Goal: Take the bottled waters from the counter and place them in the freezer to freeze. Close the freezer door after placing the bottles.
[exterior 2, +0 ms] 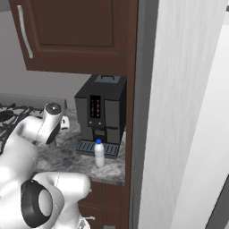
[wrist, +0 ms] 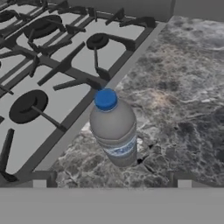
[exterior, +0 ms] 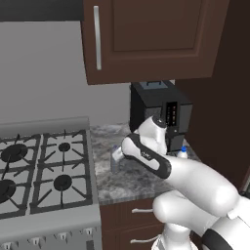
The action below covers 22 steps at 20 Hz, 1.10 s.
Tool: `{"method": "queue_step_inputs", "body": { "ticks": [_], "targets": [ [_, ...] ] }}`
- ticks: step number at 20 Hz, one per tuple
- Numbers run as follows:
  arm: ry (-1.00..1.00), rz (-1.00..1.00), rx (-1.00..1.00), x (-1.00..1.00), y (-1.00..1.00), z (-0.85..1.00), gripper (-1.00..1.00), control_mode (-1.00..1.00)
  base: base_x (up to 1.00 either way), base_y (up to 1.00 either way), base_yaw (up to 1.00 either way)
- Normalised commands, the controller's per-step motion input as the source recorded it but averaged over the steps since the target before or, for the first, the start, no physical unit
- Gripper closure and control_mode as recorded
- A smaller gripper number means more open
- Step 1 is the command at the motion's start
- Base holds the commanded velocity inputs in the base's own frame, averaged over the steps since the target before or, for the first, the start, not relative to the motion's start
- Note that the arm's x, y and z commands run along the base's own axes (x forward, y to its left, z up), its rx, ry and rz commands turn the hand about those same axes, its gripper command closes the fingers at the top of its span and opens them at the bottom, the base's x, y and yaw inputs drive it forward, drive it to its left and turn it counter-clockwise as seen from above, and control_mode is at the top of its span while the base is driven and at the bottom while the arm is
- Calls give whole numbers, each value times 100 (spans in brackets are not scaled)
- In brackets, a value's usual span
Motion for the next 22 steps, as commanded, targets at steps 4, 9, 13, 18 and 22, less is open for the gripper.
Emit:
{"method": "queue_step_inputs", "body": {
  "ticks": [4, 9, 13, 18, 22],
  "targets": [
    [-20, 3, 0, 12, 0, -24, -100, -100, 0, 0, 0],
    [-11, 5, 0, 12, 0, -13, -100, -100, 0, 0, 0],
    [-8, 7, 0, 2, 0, -3, -100, -100, 0, 0, 0],
    [-8, 10, 8, 0, -1, 0, -100, -100, 0, 0, 0],
    [-7, 9, 5, 2, -7, -1, -100, -100, 0, 0, 0]
  ]
}}
